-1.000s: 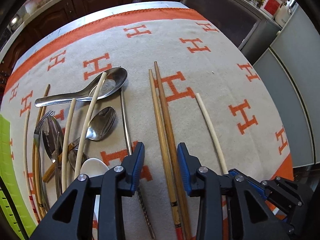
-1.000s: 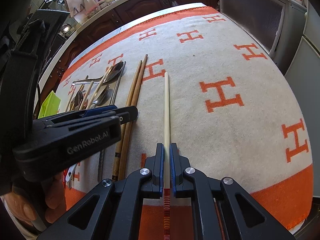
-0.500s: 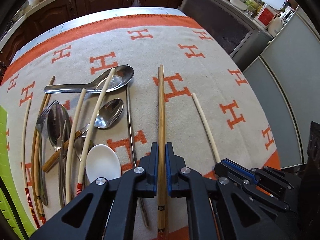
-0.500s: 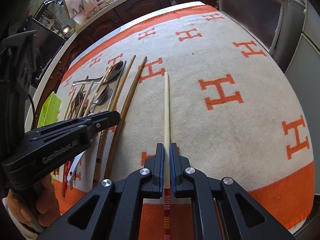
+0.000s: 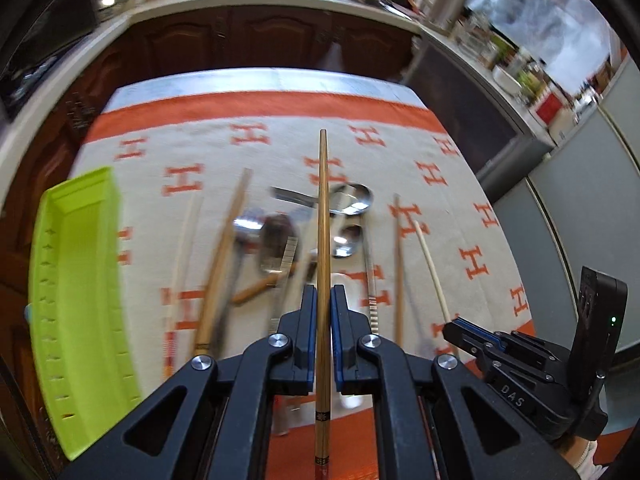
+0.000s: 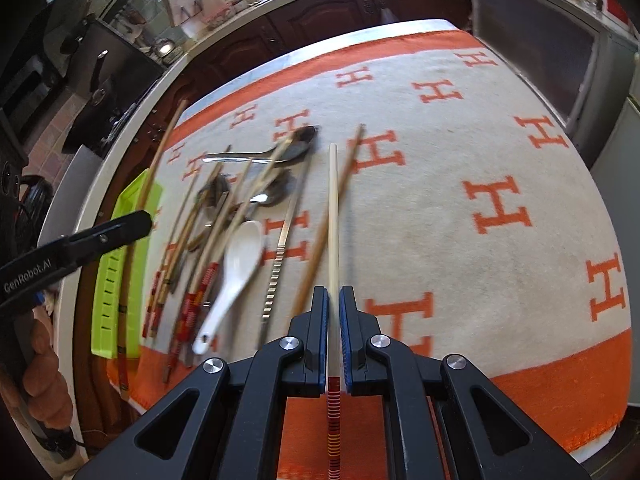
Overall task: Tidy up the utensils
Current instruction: 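Carry both chopsticks into the lime-green tray and open both tools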
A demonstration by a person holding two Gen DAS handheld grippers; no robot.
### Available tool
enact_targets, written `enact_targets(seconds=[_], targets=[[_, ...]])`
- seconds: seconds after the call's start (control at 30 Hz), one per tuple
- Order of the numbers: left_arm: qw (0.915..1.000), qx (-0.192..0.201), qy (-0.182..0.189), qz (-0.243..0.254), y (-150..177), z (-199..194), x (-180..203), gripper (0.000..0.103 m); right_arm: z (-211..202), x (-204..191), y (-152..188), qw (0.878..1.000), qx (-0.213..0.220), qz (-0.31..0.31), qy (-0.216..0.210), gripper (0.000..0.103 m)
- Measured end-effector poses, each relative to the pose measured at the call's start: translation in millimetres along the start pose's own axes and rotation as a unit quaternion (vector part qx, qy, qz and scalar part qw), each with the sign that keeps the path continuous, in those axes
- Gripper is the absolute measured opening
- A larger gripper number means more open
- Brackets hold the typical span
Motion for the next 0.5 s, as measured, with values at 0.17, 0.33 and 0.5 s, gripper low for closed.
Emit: enact_targets(seconds=[0.17,0.33,0.5], targets=[[0.9974,0.037,-0.047,-0.04,-5,-43,-71,0.004,-1,-59,-7,0.999,-0.013,-0.034,-0.041,0.006],[0.9917,0.057,-0.084,-0.078,2,-67,-143,0.004,4,-130,-19,0.994,-0.027,-0.057,-0.09,0.006],[0.9874,0.047,-0.106,-0.108,19,-60,-195,0.004,22,-209,-30,0.989,-0.041,-0.07,-0.125,0.006]])
Point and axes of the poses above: each gripper's, at about its wrist camera, not at the fingertips, and z roughly the way its jaws point, x to its right, y to its underside, the point moved 7 cm from there along z, roughly the way its jaws point, and after that the axes turned 9 degrees about x, right-handed, at the moved point
